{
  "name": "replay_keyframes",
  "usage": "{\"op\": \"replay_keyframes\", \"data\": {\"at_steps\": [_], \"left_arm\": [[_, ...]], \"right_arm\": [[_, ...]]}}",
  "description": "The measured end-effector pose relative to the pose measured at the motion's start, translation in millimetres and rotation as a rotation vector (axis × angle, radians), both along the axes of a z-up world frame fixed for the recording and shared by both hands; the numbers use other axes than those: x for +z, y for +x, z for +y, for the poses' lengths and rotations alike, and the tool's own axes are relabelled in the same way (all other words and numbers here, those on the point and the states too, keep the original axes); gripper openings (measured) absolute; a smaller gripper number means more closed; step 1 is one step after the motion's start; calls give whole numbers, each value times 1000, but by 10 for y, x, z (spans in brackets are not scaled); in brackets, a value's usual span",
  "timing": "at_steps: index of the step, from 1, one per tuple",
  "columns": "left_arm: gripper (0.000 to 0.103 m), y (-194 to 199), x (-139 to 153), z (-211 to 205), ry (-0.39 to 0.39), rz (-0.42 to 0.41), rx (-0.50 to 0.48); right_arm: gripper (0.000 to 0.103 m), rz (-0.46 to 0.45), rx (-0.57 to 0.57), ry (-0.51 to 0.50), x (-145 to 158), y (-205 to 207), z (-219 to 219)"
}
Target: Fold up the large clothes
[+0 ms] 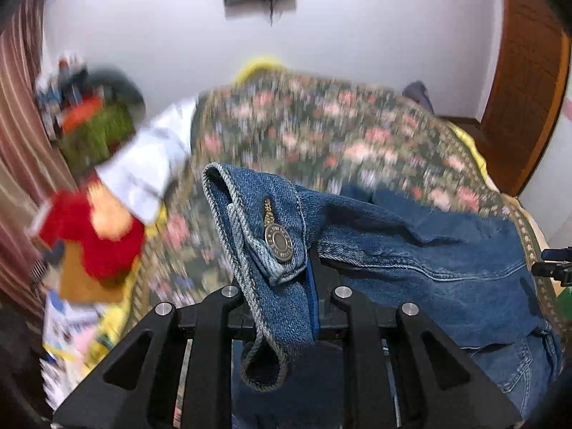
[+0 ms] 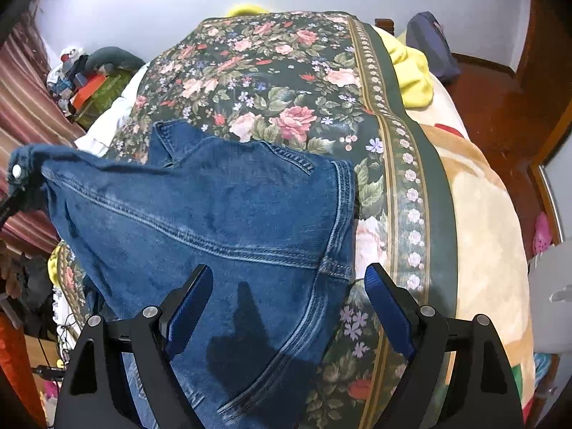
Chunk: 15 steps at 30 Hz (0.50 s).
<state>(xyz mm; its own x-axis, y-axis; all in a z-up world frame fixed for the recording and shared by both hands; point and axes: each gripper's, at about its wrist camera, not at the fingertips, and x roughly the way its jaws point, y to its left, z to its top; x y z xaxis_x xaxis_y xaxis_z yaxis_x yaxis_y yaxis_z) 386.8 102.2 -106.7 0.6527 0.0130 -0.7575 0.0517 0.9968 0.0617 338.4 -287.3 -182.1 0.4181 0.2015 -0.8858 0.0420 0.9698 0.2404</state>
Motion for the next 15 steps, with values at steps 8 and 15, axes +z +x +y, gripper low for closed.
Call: {"op": "replay_keyframes", "data": {"at_steps": [8, 15], "left_arm": [[20, 50, -992, 381, -119, 243, 85], [44, -39, -1303, 312, 25, 336, 31]], "right_arm": [[86, 102, -2, -24, -386, 150, 15], [92, 112, -1, -30, -471, 158, 27]]}}
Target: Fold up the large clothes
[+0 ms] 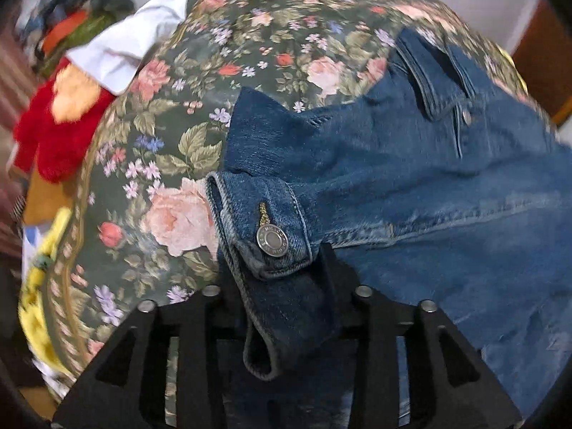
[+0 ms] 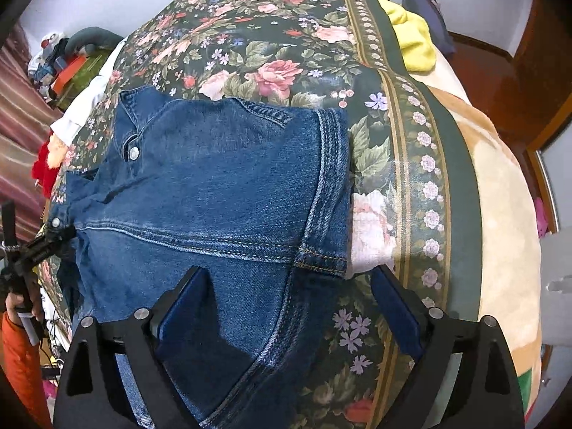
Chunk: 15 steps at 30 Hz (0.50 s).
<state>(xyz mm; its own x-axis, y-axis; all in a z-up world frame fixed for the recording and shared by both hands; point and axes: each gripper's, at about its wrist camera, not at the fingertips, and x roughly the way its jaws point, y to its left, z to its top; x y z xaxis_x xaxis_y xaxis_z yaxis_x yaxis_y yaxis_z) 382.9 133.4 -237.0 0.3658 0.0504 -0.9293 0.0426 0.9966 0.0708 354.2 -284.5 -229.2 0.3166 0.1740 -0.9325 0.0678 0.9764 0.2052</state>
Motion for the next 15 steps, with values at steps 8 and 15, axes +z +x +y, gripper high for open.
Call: {"op": "replay_keyframes", "data": {"at_steps": [8, 15], "left_arm": [[68, -126, 391, 418, 39, -63, 50], [72, 304, 400, 767, -126, -26, 94]], "right_arm": [[92, 12, 9, 39, 29, -10, -58], [92, -50, -27, 45, 230, 125, -191]]}}
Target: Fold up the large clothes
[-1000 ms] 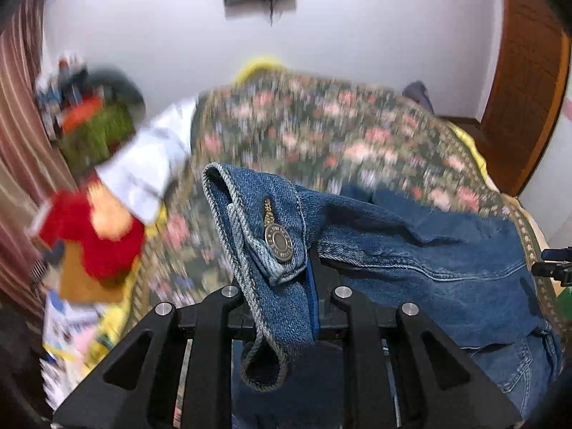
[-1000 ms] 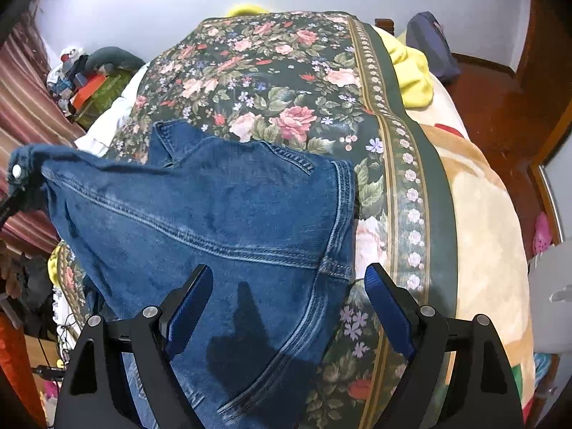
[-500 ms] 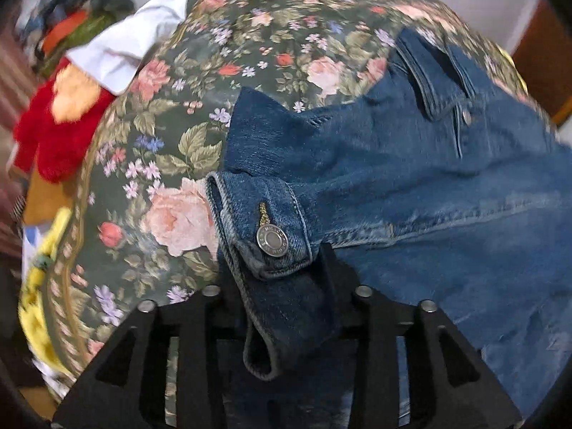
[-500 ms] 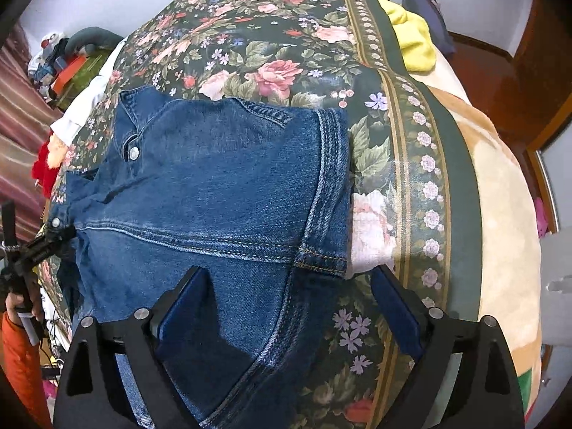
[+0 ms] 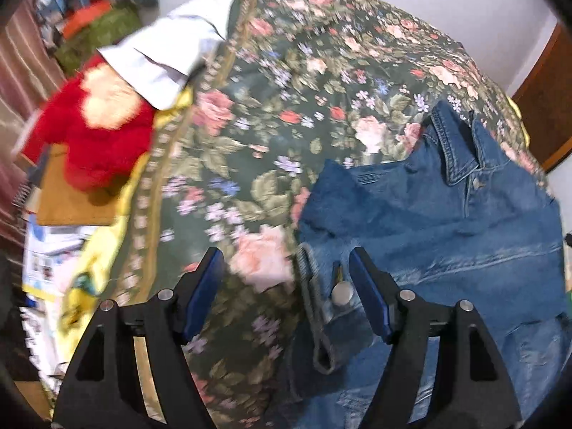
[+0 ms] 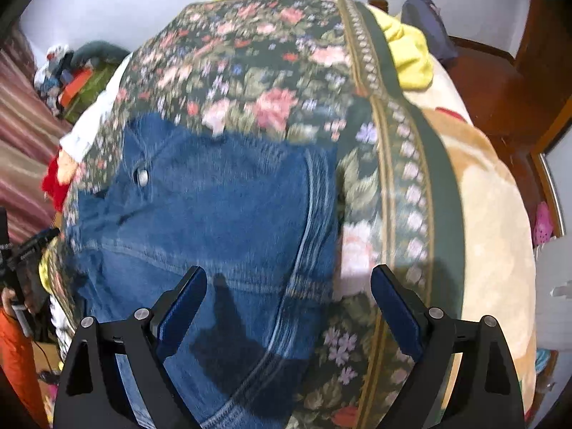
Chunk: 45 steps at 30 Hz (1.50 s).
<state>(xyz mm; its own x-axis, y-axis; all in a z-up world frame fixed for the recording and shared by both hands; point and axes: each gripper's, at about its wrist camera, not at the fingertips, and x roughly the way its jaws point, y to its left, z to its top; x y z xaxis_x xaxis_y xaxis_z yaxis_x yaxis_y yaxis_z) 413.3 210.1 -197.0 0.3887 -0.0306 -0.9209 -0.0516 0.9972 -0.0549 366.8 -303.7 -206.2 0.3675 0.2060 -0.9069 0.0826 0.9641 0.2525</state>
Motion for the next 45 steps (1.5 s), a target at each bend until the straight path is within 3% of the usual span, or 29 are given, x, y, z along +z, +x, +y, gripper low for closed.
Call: {"op": "replay_keyframes", "data": {"at_steps": [4, 7, 9, 10, 11, 13, 16, 18, 21, 27, 31, 36, 45], "left_arm": [[72, 294, -275, -13, -68, 59, 15], [72, 452, -487, -117, -26, 75, 1], [71, 499, -538, -192, -5, 55, -25], [65, 524, -553, -238, 3, 44, -40], [60, 544, -570, -259, -3, 44, -47], [36, 606, -655, -307, -41, 74, -43], [24, 608, -682, -407, -2, 52, -38], [16, 562, -619, -501, 38, 20, -50], [10, 447, -393, -584, 79, -49, -58], [9, 211, 239, -487, 68, -171, -57], [9, 171, 433, -371, 77, -213, -29], [9, 318, 289, -95, 79, -192, 46], [12, 631, -403, 311, 91, -64, 138]], "right_arm": [[92, -11, -41, -5, 20, 148, -79], [92, -5, -41, 2, -30, 236, -98], [86, -2, -37, 0, -89, 304, -92], [83, -1, -37, -6, -122, 334, -84], [75, 2, -37, -4, -164, 369, -75], [59, 18, -38, 40, -267, 440, -71], [44, 12, -47, 102, -389, 488, -30], [25, -9, -31, 51, -392, 511, 63], [15, -37, -2, 4, -320, 562, 146], [10, -142, 63, -104, 59, 792, 361], [10, -212, 119, -166, 321, 1035, 593], [10, -241, 180, -227, 430, 1409, 868], [12, -125, 178, -249, -144, 1902, 1003]]}}
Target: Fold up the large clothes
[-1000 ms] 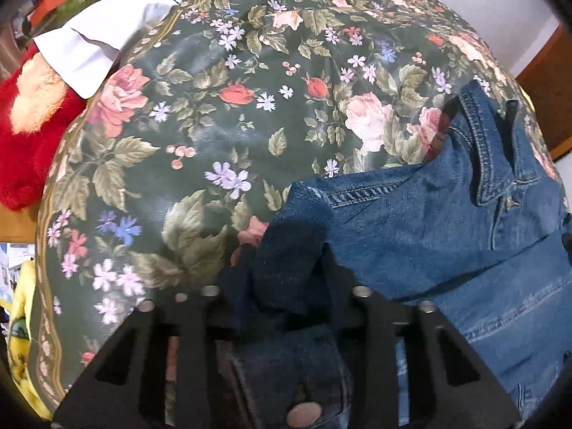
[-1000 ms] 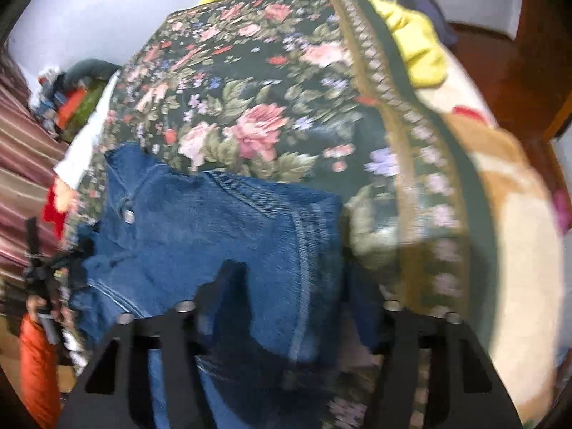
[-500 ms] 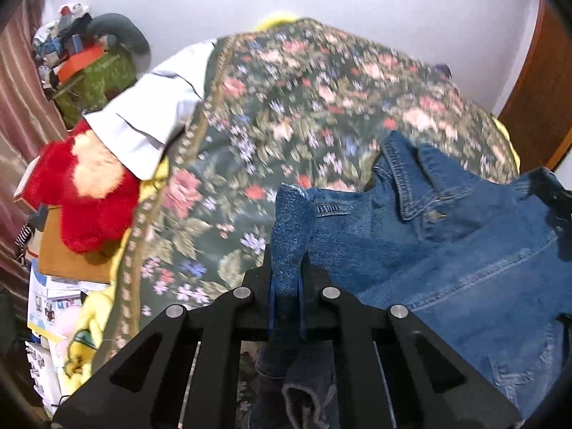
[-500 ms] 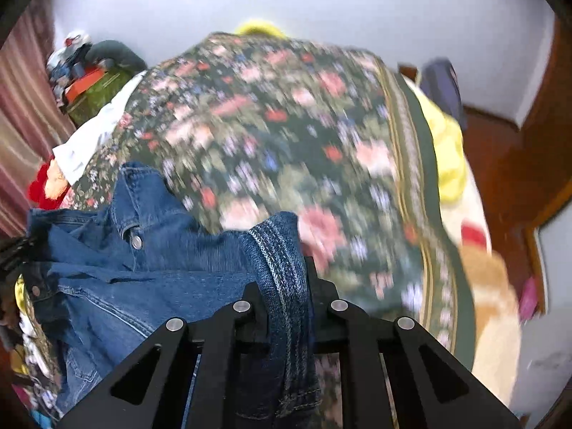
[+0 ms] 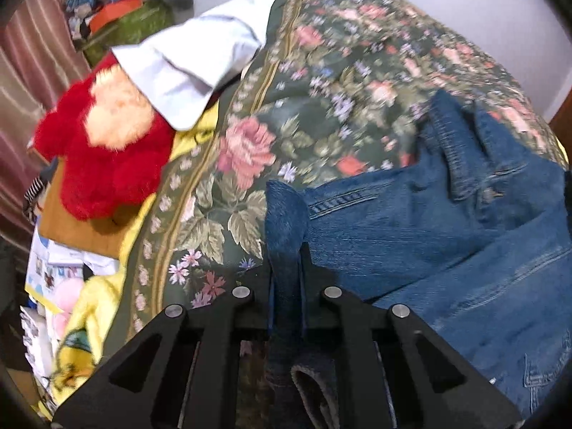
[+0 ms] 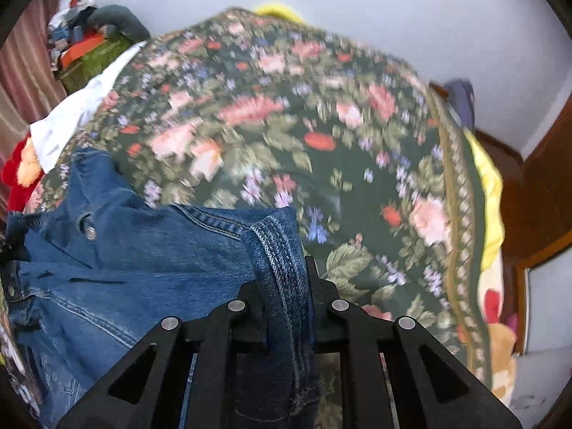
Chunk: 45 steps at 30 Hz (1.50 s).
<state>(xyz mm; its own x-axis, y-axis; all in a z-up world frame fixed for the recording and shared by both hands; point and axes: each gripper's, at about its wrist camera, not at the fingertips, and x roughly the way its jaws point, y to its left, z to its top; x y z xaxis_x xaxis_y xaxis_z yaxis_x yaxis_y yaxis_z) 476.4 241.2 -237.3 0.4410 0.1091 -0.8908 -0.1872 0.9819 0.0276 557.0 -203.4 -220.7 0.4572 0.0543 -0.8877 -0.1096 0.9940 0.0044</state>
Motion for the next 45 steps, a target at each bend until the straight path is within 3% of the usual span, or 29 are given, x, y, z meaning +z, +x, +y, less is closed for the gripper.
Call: {"op": "replay_keyframes", "data": {"at_steps": [4, 5, 6, 8, 10, 16, 27, 32, 35, 40, 45], "left_arm": [[18, 47, -119, -5, 34, 10, -14], [19, 48, -120, -6, 36, 9, -13], [19, 37, -111, -11, 35, 6, -10], [20, 33, -97, -4, 27, 8, -8], [24, -13, -30, 7, 14, 6, 0], [27, -252, 335, -65, 17, -21, -4], [28, -1023, 1371, -519, 46, -215, -91], [41, -1480, 1701, -725, 36, -293, -132], [50, -1708, 1784, -804, 38, -316, -141], [76, -2067, 1740, -886, 28, -310, -152], [82, -2349, 1471, -889, 14, -253, -147]], "right_arm": [[30, 27, -16, 34, -128, 36, -123], [42, 27, -16, 21, -136, 34, -146], [65, 25, -20, -5, -138, 27, -149], [93, 1, -41, -126, -140, -3, -156], [94, -16, -20, -147, -128, -59, -179], [94, 15, -13, 22, 145, -340, -294], [94, -117, 68, 117, 1184, -1189, -97], [94, -191, 124, 142, 1590, -1724, 37], [96, -216, 145, 145, 1705, -2008, 92], [101, -221, 160, 116, 1679, -2412, 148], [101, -154, 135, 106, 1413, -2675, 102]]}}
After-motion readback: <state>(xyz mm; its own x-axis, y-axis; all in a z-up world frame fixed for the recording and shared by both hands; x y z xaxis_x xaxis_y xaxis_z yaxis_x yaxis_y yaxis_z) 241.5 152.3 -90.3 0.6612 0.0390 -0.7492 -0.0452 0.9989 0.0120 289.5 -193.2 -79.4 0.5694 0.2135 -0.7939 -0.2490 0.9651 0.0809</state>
